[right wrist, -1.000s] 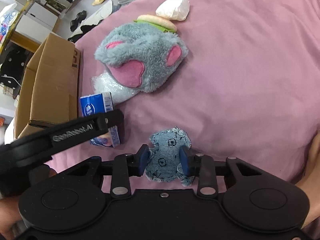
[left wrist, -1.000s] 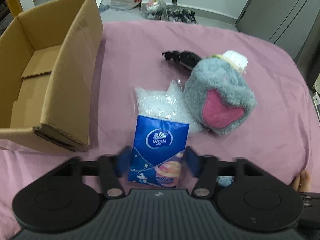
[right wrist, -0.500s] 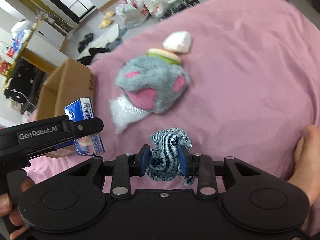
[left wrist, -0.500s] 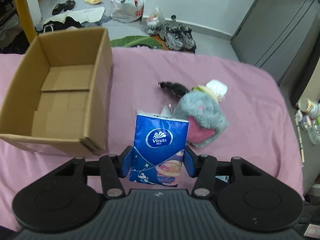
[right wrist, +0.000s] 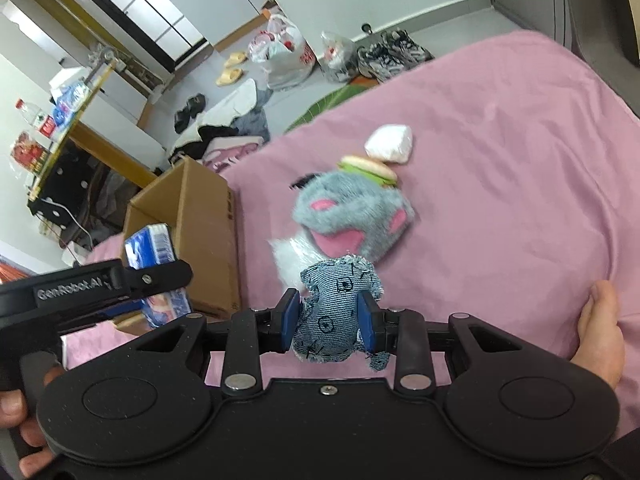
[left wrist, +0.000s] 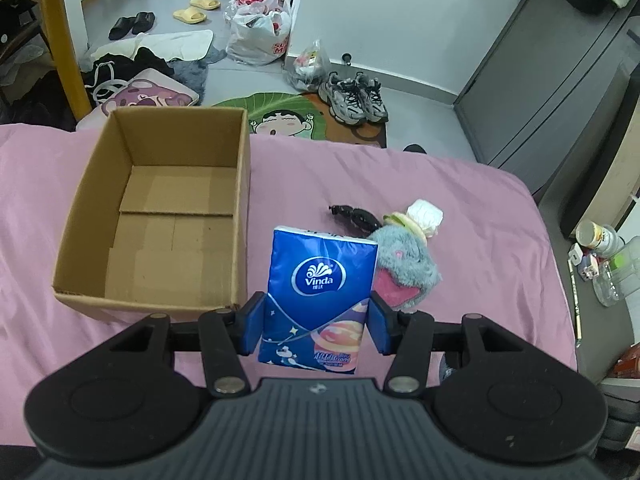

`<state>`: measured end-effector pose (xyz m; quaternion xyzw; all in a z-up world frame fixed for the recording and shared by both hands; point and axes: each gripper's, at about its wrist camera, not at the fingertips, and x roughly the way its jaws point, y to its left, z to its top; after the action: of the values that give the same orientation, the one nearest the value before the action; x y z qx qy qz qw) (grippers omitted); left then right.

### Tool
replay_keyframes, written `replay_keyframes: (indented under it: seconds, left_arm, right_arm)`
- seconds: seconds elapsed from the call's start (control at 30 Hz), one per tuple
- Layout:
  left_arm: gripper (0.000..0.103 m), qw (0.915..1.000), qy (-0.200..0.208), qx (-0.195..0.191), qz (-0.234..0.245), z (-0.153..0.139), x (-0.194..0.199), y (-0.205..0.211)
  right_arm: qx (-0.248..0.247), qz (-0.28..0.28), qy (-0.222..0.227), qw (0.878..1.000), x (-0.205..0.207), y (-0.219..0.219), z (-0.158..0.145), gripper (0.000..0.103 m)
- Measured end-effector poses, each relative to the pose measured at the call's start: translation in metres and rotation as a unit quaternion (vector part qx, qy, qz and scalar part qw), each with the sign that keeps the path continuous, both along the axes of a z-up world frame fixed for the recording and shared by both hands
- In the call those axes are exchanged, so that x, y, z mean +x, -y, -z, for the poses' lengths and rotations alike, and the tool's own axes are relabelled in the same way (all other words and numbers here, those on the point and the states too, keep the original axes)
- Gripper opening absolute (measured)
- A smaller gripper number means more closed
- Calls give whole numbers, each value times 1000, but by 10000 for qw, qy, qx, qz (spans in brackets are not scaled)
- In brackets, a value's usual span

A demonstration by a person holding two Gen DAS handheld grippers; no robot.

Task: Organize soft objects
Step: 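Carry the tissue pack and denim plush over the cardboard box with both grippers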

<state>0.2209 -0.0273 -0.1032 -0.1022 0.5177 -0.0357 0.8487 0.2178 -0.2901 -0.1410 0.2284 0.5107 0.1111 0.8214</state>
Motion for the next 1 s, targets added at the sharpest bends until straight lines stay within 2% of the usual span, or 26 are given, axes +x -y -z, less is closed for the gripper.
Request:
replay_keyframes:
  seconds: [0.27,0.63,1.0]
  left_arm:
    - [52,9998,102,-72,120,-15,12,-19]
    - [52,9994,319,-157,55,-25,26,-46]
    - [52,9988,382,-250,-193,-18,48,-80]
  right_arm:
    - [-184,-30,358,9992,12,-17,-31,31]
    - [-208,-3,731,9971,31,-35,-55,31]
    - [-248,-207,1043,9940,55,-72,-55,32]
